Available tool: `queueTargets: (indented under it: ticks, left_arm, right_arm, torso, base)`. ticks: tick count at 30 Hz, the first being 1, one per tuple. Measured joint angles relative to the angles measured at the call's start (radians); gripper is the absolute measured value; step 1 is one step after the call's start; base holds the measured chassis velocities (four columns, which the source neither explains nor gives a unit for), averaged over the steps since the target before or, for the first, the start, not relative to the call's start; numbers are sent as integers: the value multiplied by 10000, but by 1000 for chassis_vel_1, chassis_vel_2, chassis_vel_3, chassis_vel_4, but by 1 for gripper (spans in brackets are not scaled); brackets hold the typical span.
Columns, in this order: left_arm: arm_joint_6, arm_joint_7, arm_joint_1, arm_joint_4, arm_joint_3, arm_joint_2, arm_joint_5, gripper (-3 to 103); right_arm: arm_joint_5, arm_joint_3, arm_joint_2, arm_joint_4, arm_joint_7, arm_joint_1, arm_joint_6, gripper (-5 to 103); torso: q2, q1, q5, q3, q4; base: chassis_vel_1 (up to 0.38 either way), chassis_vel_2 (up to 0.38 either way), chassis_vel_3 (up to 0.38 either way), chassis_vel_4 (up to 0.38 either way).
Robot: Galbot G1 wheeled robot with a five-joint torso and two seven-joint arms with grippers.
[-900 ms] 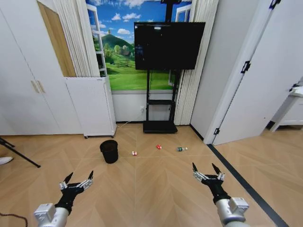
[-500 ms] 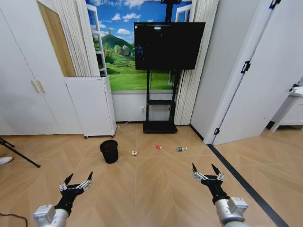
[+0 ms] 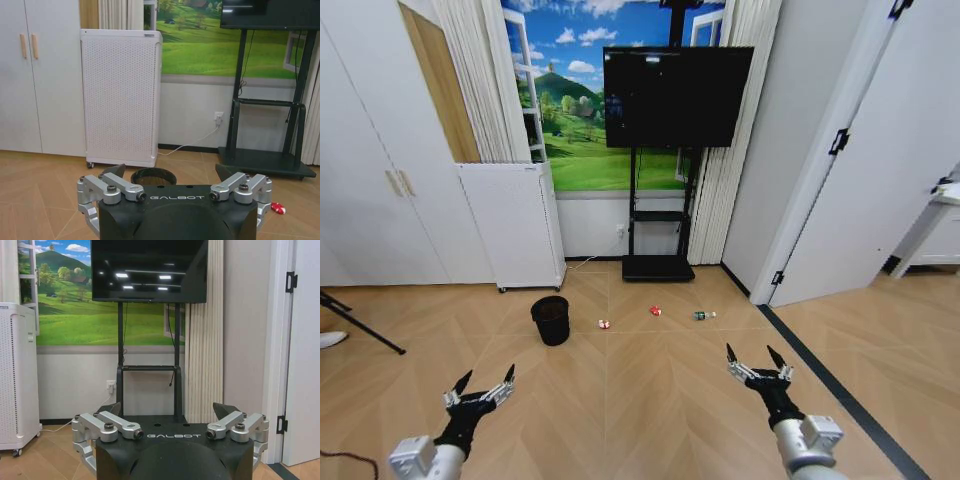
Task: Pick up the trash bin and place the garbage on the floor into it.
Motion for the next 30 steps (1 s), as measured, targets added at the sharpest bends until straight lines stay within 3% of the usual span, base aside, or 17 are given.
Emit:
queueTargets:
  ticks: [16, 30]
  left_arm:
    - [-272, 104, 148, 28, 60, -35, 337, 100]
    - [-401, 104, 186, -2, 41, -163, 428, 100]
  right_arm:
    - [230, -7, -28, 174, -23, -33, -649, 100]
    - [277, -84, 32, 91, -128, -52, -616, 100]
  torso:
    - [0, 0, 0, 0, 0]
    - [1, -4, 0, -1, 0]
  base:
    - [0, 0, 0, 0]
    - [-33, 40, 36, -35]
